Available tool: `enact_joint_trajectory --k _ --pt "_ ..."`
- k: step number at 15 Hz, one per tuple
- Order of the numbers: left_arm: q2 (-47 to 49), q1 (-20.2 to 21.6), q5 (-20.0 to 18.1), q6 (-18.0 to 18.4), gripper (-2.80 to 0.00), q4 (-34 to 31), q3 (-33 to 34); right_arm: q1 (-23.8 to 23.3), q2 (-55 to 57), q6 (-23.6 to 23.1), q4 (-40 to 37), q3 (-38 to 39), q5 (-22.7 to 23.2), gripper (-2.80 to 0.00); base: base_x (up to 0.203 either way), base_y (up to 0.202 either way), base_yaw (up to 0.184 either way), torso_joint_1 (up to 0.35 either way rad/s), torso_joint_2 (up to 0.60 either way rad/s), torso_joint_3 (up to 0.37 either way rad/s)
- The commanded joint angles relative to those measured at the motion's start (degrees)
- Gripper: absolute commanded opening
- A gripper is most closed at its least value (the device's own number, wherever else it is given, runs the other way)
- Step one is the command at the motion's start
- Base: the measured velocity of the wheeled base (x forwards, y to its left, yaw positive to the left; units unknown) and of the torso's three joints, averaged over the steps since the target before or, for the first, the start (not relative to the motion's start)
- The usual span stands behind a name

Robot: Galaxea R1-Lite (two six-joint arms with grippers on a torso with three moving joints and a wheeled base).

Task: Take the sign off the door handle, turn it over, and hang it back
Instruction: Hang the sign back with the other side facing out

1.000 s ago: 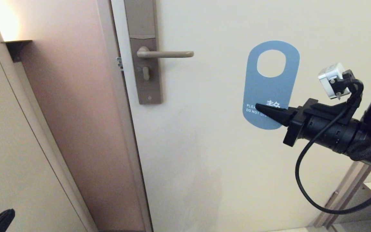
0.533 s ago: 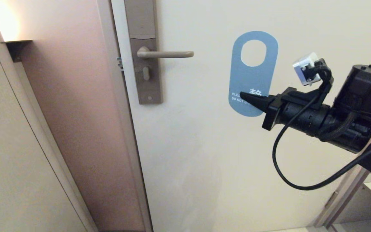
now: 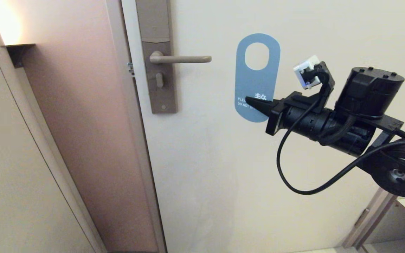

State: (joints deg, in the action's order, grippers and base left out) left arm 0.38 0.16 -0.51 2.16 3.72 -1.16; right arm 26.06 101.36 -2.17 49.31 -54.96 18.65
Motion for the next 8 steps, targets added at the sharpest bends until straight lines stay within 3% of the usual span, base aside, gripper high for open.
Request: enact_joint_trajectory --k 1,4,8 --pt "-0.38 0.01 0.07 -0.05 -2.8 0.34 0.19 0.89 1.99 0.67 0.3 -1.53 -0.46 -2.8 0.0 0.0 0.0 0.0 0.0 0.0" --pt "-0.38 0.01 -0.11 -0.23 -2.8 1.55 0.7 2.73 4.17 4.5 2.53 -4.32 -2.84 -2.8 0.0 0.0 0.0 0.0 0.0 0.0" --pt "-0.38 0.01 -0.09 -0.77 -2.8 2.16 1.06 3.03 5.6 4.54 2.63 -5.07 -2.91 -2.8 0.0 0.0 0.0 0.0 0.0 0.0"
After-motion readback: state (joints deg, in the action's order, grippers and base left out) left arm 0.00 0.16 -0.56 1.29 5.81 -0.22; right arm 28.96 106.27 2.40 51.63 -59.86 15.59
